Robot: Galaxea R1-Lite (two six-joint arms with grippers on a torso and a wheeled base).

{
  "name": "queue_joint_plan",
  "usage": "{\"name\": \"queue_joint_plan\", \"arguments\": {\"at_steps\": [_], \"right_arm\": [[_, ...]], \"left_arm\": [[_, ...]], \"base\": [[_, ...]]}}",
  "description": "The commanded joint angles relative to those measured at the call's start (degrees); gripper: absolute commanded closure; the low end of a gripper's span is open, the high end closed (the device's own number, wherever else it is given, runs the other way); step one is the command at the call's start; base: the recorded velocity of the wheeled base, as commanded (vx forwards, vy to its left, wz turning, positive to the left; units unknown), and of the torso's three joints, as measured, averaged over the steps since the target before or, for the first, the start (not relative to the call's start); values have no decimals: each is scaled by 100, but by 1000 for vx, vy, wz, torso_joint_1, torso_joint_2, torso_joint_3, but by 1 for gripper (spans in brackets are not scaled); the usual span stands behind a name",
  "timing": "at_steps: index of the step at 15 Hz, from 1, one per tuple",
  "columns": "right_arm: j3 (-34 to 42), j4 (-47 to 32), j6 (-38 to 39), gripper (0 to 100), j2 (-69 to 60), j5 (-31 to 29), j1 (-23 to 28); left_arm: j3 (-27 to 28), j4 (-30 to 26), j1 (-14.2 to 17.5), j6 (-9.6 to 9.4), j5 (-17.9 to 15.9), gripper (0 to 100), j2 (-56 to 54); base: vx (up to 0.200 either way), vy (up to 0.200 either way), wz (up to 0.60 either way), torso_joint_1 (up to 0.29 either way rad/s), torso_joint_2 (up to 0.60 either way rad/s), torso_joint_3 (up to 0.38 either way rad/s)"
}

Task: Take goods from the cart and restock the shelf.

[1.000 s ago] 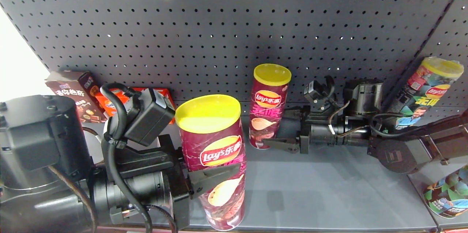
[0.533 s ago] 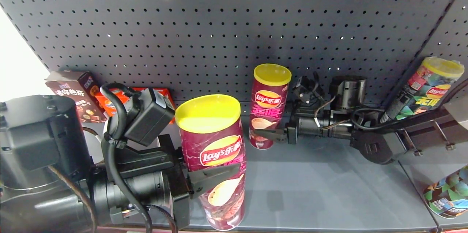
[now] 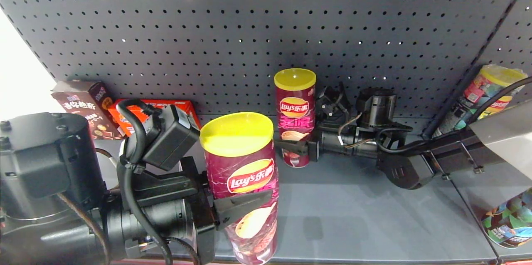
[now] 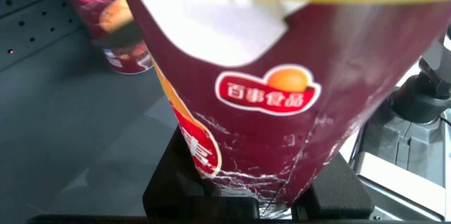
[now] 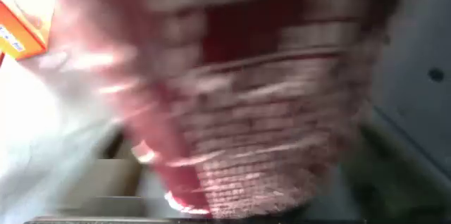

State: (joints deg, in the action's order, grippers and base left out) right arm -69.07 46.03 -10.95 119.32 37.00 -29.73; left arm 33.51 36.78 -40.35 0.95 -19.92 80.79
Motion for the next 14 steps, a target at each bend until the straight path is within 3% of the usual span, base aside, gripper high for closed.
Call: {"name": "queue_joint_plan", "arguments": {"at_steps": [1,9,12,14], "right_arm": [[34,11,14,100,21,0,-33],[658,11,31,100,-867,79,-41],[1168,29,31,100,-1456,79,-138],[2038,354,31,100,-2036,27,-314]], "left_arm": [[-3,5,1,2,6,100,-10],[-117,5,1,2,6,100,-37],[-99,5,1,-7,6,100,-46],[-73,14,1,-7,14,100,-54]], "base": [[0,0,0,0,0,0],[0,0,0,0,0,0],[0,0,0,0,0,0],[0,0,0,0,0,0]]}}
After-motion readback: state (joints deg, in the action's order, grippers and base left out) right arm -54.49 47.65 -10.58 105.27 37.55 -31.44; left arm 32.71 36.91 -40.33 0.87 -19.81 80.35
